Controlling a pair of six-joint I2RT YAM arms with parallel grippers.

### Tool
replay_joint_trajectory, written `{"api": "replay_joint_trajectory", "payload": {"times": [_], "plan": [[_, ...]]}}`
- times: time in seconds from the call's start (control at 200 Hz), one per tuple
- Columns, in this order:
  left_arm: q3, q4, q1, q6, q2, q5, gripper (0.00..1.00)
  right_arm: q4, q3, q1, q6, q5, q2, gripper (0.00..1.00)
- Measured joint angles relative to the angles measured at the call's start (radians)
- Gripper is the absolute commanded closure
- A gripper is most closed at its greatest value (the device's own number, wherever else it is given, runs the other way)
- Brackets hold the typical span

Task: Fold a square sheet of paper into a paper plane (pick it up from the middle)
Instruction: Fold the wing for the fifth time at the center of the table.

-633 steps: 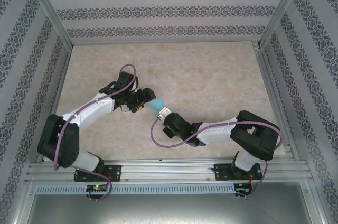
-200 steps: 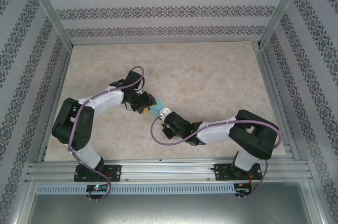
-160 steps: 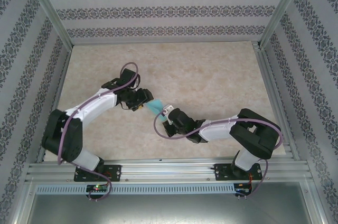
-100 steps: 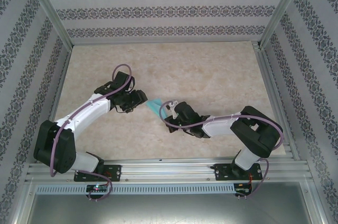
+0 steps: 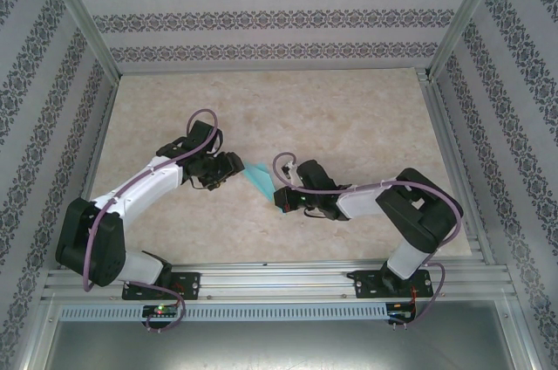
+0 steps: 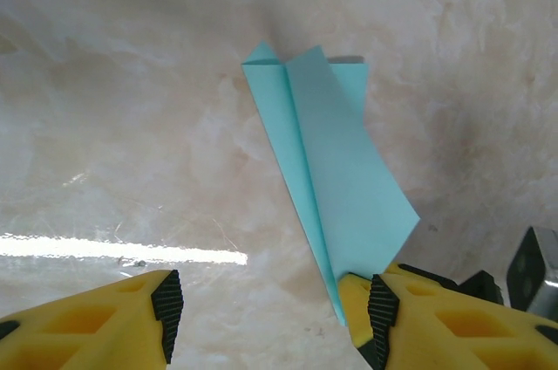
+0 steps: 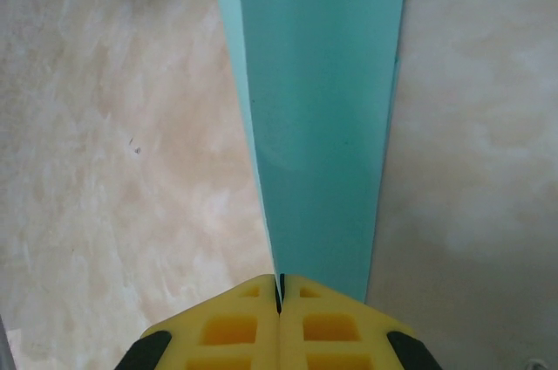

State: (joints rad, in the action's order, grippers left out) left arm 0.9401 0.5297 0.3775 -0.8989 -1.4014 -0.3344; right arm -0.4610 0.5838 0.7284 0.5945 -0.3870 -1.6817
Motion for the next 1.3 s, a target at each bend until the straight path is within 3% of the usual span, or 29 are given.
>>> {"api": "replay_joint_trajectory", "payload": {"times": [0.53,0.779,1.054,1.304], "plan": [[-0.018,-0.035,0.000,0.000,-0.031,-0.068,0.38,-0.113,-0.006,-0.064,0.156,-0.158,-0.080,1.00],[-0.023,-0.116,0.000,-0.024,-0.094,-0.140,0.25,-0.156,-0.021,-0.071,0.179,-0.170,-0.088,0.99],[0.099,-0.124,0.000,-0.046,-0.269,-0.182,0.23,-0.020,-0.007,0.002,0.040,-0.035,-0.027,0.98],[0.142,-0.106,0.000,-0.056,-0.349,-0.185,0.37,0.054,0.014,0.107,-0.098,0.140,0.006,0.96]]}}
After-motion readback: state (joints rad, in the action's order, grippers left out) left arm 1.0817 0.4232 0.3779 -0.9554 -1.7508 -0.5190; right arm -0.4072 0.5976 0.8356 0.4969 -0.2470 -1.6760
